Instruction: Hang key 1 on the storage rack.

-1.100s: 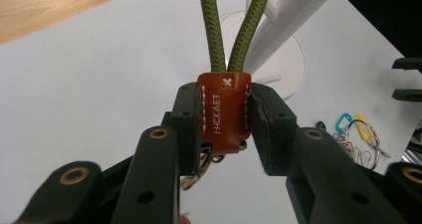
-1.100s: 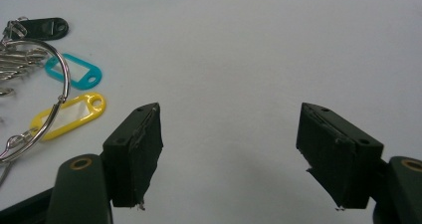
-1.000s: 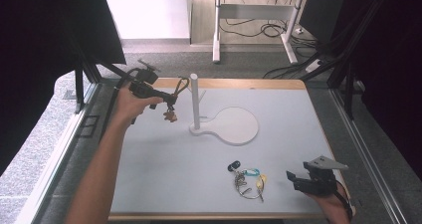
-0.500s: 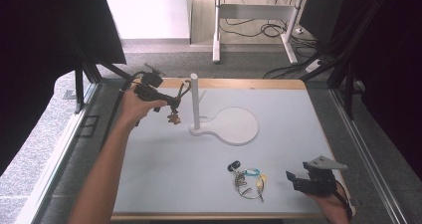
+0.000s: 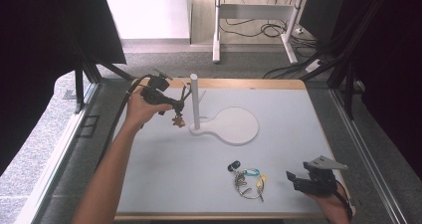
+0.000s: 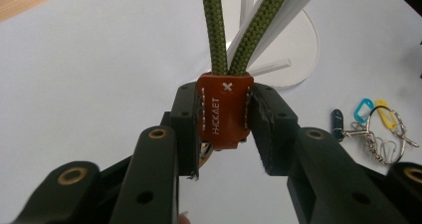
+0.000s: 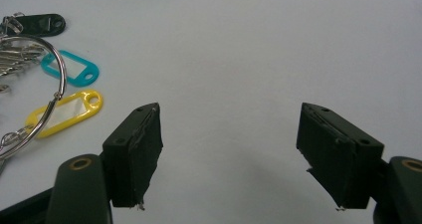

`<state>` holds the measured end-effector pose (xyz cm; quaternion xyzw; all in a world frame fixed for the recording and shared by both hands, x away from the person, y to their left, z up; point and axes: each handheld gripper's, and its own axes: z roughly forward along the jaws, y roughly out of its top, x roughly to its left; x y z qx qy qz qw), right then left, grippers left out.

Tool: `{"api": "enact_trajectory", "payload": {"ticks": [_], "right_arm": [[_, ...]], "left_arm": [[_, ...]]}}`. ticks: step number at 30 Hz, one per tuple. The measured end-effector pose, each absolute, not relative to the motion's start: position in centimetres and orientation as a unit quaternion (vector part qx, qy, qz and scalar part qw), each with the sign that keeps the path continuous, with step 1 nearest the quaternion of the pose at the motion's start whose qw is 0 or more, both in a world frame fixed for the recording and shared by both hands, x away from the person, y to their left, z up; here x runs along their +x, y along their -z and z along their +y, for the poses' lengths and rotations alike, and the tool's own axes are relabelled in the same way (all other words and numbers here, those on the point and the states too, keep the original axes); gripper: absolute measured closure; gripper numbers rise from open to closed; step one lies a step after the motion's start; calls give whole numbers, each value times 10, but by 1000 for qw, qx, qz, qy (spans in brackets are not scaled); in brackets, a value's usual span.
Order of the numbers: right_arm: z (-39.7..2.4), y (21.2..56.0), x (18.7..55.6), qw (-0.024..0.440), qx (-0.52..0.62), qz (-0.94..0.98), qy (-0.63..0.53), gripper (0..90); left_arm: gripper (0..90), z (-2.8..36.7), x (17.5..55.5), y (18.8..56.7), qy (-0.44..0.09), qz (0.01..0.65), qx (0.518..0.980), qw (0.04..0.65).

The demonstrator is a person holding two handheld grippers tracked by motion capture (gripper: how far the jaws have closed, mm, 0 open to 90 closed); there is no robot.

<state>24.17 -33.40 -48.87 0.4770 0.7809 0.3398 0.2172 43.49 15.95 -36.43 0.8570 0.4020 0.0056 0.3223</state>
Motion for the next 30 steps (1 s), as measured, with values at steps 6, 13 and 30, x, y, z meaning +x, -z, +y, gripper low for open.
{"api": "enact_trajectory", "payload": {"ticks": [6, 13, 30], "right_arm": [[-334, 488, 241, 218, 477, 780, -340, 259], [-334, 488, 241, 218, 478, 780, -340, 260], [-330, 487, 241, 199, 478, 779, -355, 259]], "left_arm": [[604, 156, 431, 366, -26, 404, 863, 303], [539, 161, 417, 363, -44, 396, 862, 312], [448, 179, 351, 393, -72, 371, 857, 349]]}}
